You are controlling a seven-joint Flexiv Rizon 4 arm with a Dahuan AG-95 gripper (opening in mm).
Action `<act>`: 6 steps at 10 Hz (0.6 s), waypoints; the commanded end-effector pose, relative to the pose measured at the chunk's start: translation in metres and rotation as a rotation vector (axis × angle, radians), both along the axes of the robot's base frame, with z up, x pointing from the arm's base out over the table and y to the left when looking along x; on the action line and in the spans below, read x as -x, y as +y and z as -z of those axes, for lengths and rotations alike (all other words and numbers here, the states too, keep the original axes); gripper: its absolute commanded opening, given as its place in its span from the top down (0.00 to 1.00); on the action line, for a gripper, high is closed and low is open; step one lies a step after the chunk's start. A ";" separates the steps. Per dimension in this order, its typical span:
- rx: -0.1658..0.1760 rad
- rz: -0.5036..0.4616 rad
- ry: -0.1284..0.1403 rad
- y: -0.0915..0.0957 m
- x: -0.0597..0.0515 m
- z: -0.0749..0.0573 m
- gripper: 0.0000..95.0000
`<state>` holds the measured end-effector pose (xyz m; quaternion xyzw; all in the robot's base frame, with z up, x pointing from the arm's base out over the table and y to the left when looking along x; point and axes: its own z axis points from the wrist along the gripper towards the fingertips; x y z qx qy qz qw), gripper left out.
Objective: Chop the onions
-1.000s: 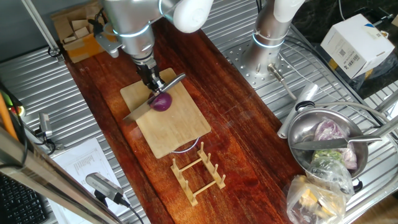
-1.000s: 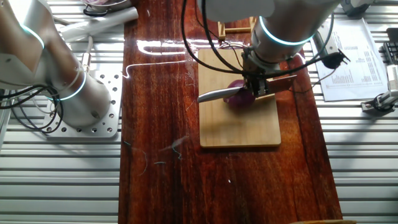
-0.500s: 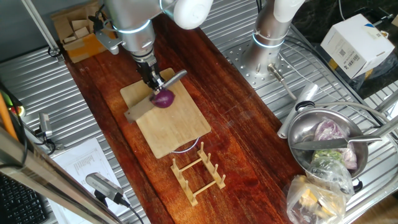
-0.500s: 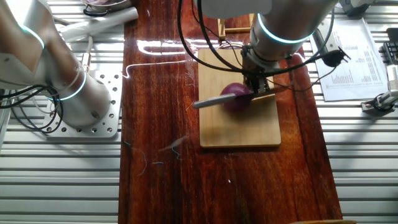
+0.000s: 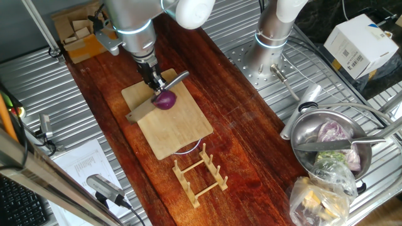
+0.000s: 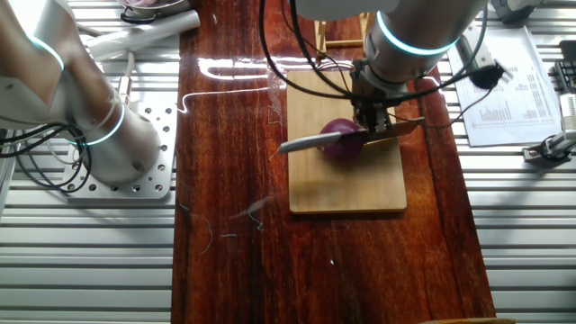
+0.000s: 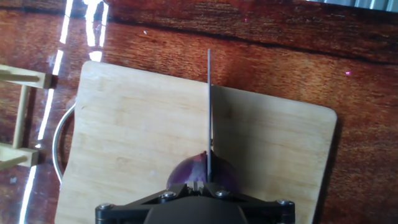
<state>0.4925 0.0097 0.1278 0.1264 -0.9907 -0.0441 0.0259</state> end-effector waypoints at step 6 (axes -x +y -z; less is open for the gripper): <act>0.022 -0.024 0.006 -0.010 0.010 -0.002 1.00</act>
